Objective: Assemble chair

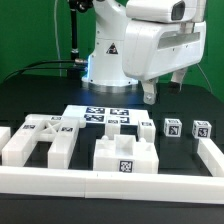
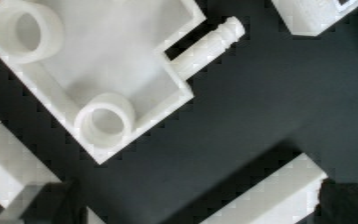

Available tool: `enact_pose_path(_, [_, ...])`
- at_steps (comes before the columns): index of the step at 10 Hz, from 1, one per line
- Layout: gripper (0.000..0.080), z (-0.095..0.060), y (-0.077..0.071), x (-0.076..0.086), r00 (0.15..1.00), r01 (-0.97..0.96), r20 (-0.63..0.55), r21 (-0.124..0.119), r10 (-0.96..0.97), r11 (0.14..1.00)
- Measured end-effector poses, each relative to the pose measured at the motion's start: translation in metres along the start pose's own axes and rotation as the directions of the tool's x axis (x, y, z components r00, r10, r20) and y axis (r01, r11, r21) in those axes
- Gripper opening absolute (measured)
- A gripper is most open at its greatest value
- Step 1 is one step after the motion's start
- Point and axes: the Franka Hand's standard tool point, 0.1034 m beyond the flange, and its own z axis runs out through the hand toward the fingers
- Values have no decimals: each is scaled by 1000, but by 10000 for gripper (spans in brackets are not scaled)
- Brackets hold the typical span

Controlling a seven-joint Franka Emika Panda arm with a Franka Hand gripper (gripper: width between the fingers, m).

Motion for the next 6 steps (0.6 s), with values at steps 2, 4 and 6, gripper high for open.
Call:
enact_pose_path(2, [650, 0, 0, 0, 1000, 0, 0, 0, 0, 1000])
enact_pose_path(4, [650, 0, 0, 0, 1000, 0, 0, 0, 0, 1000])
enact_pose_path(6, [650, 0, 0, 0, 1000, 0, 0, 0, 0, 1000])
